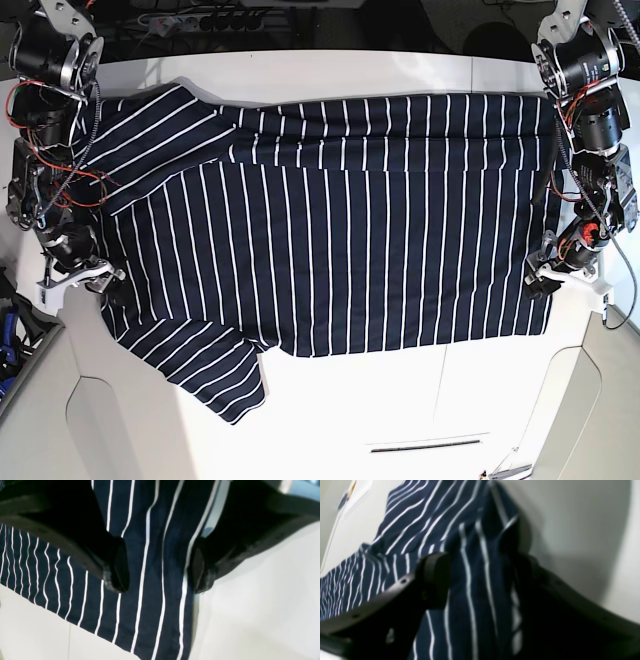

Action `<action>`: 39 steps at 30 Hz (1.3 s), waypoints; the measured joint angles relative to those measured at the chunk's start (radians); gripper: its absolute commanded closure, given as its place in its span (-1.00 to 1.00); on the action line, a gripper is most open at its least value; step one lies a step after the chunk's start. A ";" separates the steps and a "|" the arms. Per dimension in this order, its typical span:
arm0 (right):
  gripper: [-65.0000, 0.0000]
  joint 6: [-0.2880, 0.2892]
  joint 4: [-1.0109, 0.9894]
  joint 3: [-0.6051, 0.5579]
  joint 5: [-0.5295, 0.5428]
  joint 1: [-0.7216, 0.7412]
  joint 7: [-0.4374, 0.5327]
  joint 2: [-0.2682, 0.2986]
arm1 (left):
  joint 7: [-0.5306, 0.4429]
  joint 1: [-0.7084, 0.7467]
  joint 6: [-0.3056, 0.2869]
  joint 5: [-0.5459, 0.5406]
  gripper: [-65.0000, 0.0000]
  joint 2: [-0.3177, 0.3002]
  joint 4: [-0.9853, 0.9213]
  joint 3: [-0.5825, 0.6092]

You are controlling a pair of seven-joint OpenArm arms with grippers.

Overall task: Fold the T-shirt properly
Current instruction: 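Grasp the shirt's side edges with both grippers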

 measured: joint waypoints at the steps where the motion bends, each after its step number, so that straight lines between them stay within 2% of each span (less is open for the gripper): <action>1: -0.20 0.001 0.000 -0.018 0.001 0.000 0.000 0.000 | 0.000 0.000 0.000 0.000 -0.28 0.000 0.001 0.000; 3: -0.20 0.003 0.001 -0.042 0.003 0.001 0.002 0.000 | 0.000 0.000 0.000 0.000 -0.26 0.000 0.001 0.000; 6: -0.05 0.003 0.001 -0.054 0.005 0.001 0.005 0.000 | 0.000 0.000 0.000 0.001 0.01 0.001 0.001 0.000; 9: 0.25 0.003 0.001 -0.054 0.003 0.001 -0.002 0.000 | 0.002 0.000 0.000 0.001 0.27 0.004 0.001 0.001; 15: 0.98 0.002 0.000 -0.055 -0.005 -0.002 -0.016 0.000 | 0.027 0.000 0.000 0.001 0.77 0.006 0.001 0.002; 19: 1.00 0.002 0.002 -0.055 -0.008 -0.003 -0.017 0.000 | 0.056 -0.003 -0.037 0.000 0.97 0.004 0.001 0.001; 24: 1.00 -0.003 0.051 -0.058 -0.025 -0.009 -0.053 0.005 | 0.156 -0.039 -0.081 -0.003 1.00 -0.014 0.000 0.003; 31: 1.00 -0.002 0.204 -0.059 -0.032 -0.016 -0.200 0.022 | 0.265 -0.061 -0.192 -0.171 1.00 -0.075 0.000 0.003; 39: 1.00 -0.001 0.328 -0.060 0.019 -0.016 -0.322 0.022 | 0.439 -0.060 -0.203 -0.324 1.00 -0.101 0.021 0.004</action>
